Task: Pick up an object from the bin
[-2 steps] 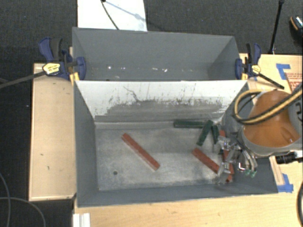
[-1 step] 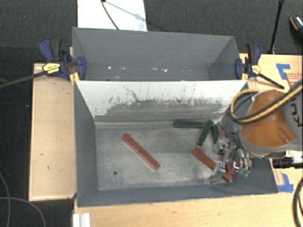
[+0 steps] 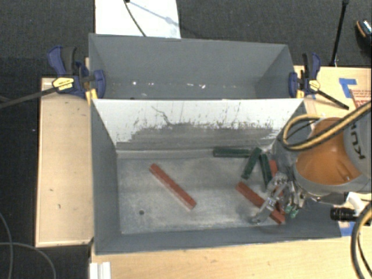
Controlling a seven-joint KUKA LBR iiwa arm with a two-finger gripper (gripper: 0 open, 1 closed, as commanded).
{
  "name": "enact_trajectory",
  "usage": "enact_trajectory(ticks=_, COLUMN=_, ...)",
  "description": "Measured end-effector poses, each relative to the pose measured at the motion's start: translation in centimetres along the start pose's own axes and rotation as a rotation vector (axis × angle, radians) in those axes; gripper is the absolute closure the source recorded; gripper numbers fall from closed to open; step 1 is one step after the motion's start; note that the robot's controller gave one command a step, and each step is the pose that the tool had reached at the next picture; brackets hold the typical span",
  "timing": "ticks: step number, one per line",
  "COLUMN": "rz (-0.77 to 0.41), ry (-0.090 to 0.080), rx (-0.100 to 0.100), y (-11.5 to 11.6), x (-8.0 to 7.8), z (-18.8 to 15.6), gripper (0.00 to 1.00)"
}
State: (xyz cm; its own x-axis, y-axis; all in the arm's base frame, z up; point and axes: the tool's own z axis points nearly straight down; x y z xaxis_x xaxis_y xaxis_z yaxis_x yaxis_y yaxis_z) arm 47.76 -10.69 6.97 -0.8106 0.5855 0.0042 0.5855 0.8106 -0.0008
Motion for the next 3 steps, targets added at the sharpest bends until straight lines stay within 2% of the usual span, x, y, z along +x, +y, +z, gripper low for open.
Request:
enact_trajectory(ticks=1, rz=-0.005, ry=0.000, rx=0.000, y=0.0, x=0.0, z=0.0, gripper=0.00)
enact_trajectory(ticks=2, rz=-0.007, ry=0.000, rx=0.000, y=0.0, x=0.0, z=0.0, gripper=1.00)
enact_trajectory(ticks=3, rz=-0.014, ry=-0.013, rx=-0.004, y=0.1, x=-0.1, z=-9.2, gripper=1.00)
